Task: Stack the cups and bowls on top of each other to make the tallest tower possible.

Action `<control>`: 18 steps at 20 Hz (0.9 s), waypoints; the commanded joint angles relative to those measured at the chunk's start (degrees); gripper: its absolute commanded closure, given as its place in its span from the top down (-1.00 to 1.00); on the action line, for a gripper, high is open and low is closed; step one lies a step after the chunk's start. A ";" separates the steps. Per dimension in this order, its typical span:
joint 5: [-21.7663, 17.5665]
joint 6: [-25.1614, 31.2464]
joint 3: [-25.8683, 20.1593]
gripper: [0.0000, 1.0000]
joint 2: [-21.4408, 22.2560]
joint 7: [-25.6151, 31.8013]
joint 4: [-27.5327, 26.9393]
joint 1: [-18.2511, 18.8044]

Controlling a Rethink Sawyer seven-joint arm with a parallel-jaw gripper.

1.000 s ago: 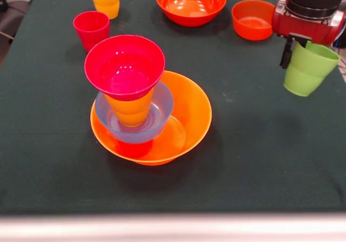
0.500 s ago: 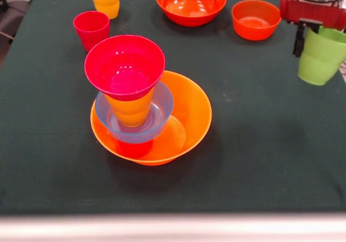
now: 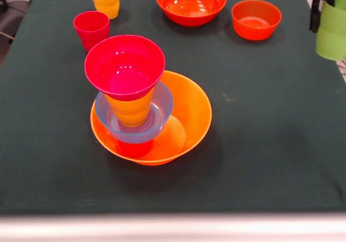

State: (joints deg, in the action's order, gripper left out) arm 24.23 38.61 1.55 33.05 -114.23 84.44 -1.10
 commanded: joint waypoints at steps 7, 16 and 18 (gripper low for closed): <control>-9.13 8.02 -13.92 -1.00 0.99 14.24 4.19 10.79; -13.15 11.29 -16.67 -1.00 -0.08 11.68 0.45 13.12; -13.91 12.15 -17.09 -1.00 -0.84 11.44 -0.82 13.58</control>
State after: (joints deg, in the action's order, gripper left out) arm 16.17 44.04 -6.72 35.35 -114.23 85.42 11.50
